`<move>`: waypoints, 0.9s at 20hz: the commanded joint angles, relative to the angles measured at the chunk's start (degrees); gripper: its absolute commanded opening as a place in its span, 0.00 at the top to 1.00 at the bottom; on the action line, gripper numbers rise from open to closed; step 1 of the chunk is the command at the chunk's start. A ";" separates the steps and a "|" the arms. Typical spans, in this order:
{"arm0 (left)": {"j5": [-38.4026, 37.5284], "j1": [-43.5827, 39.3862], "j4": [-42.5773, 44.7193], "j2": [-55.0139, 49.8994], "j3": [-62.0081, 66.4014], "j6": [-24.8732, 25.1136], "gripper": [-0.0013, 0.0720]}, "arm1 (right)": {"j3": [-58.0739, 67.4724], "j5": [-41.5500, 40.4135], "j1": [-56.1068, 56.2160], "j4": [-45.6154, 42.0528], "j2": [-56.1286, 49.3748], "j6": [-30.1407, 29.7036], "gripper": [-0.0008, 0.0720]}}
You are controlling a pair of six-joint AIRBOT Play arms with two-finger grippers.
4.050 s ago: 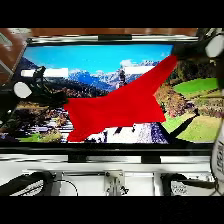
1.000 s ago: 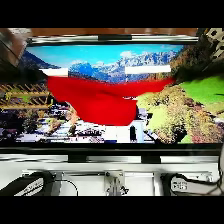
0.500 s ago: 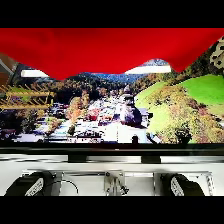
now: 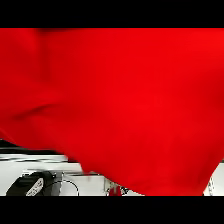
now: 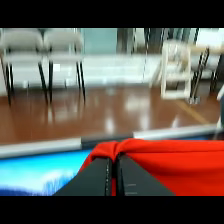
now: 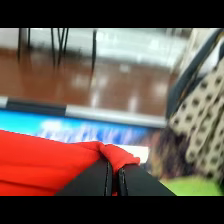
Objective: Fold the shirts.
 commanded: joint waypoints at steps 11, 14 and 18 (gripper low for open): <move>4.68 -2.95 -0.20 -35.95 -19.76 -0.42 0.93 | -25.97 -15.08 0.13 6.78 -33.73 3.13 0.88; 21.46 -2.86 -5.64 -43.50 -19.76 -0.42 0.94 | -25.97 -32.98 3.19 10.62 -42.86 -0.94 0.88; 33.09 -2.93 -13.03 -51.76 -19.76 -0.42 0.93 | -25.97 -52.33 8.44 9.18 -51.28 -0.63 0.88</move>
